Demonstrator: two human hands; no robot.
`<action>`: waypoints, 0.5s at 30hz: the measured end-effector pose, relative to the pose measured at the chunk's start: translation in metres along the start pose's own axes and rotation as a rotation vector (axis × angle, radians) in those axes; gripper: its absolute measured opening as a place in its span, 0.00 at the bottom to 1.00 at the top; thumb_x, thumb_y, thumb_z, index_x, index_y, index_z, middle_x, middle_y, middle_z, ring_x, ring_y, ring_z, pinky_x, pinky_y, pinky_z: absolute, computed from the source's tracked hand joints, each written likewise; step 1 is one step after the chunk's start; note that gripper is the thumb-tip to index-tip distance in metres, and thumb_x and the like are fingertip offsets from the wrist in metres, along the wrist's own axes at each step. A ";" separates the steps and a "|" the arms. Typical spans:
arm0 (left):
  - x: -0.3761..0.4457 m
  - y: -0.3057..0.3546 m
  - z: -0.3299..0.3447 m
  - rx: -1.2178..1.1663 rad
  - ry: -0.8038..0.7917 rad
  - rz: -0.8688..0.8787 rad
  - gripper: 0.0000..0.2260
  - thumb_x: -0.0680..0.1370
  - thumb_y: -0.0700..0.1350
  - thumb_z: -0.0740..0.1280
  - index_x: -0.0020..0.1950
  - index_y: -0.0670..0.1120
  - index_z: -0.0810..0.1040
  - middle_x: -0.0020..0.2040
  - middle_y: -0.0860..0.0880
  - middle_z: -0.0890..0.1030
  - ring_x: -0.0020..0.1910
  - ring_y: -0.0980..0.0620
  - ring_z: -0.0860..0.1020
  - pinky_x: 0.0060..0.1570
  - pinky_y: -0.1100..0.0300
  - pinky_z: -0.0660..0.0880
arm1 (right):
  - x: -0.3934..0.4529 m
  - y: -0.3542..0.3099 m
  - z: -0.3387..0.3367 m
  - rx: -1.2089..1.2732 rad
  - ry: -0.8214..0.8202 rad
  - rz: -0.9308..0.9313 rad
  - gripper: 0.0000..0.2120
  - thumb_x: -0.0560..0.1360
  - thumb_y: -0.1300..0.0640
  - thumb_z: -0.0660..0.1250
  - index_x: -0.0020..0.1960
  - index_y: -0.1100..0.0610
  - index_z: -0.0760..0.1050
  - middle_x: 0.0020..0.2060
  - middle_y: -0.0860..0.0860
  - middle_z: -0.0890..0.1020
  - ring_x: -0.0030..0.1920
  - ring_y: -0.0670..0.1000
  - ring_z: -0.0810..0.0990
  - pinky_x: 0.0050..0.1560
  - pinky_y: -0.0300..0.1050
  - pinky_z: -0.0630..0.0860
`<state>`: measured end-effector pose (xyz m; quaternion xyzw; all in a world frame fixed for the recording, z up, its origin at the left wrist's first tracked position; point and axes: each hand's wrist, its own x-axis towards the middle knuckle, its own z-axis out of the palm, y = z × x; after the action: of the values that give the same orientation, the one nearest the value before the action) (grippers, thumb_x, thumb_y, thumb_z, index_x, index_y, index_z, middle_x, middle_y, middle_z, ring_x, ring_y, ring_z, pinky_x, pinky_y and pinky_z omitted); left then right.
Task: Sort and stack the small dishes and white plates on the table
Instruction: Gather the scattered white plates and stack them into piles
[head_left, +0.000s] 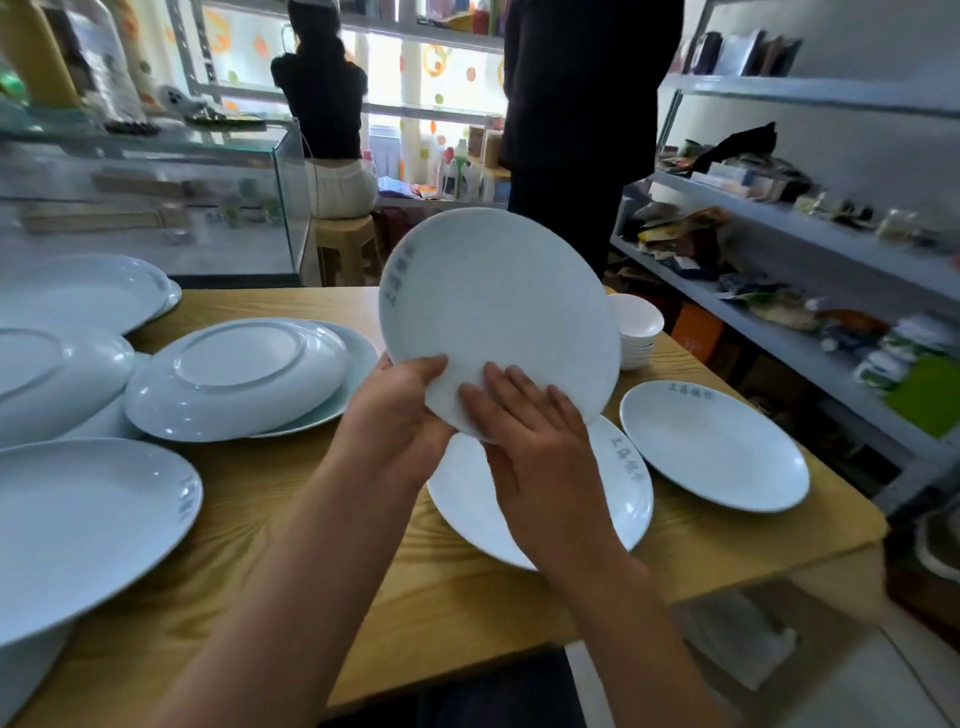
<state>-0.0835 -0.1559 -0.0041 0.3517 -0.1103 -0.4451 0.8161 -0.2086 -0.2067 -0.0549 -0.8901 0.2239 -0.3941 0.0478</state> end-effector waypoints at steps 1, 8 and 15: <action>-0.002 -0.003 -0.001 0.013 0.009 -0.029 0.18 0.80 0.34 0.58 0.70 0.40 0.68 0.64 0.36 0.76 0.57 0.36 0.78 0.44 0.46 0.81 | -0.004 0.001 -0.003 -0.048 0.010 -0.028 0.25 0.74 0.64 0.68 0.70 0.52 0.71 0.68 0.51 0.74 0.71 0.52 0.69 0.69 0.59 0.67; -0.043 -0.013 0.000 0.657 -0.043 0.050 0.07 0.78 0.55 0.65 0.53 0.54 0.76 0.49 0.49 0.83 0.50 0.49 0.82 0.52 0.50 0.80 | -0.038 0.004 -0.062 -0.097 -0.063 -0.096 0.17 0.75 0.58 0.66 0.63 0.55 0.78 0.60 0.50 0.80 0.61 0.49 0.78 0.59 0.52 0.78; -0.036 -0.028 -0.033 1.165 0.040 0.363 0.25 0.81 0.56 0.57 0.77 0.53 0.57 0.76 0.53 0.62 0.74 0.54 0.61 0.72 0.50 0.61 | -0.083 0.010 -0.080 -0.097 -0.254 -0.101 0.21 0.72 0.62 0.74 0.63 0.54 0.78 0.60 0.48 0.80 0.61 0.47 0.78 0.57 0.51 0.79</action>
<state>-0.1066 -0.1211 -0.0420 0.7242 -0.3785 -0.1584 0.5542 -0.3188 -0.1725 -0.0588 -0.9442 0.1897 -0.2689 0.0130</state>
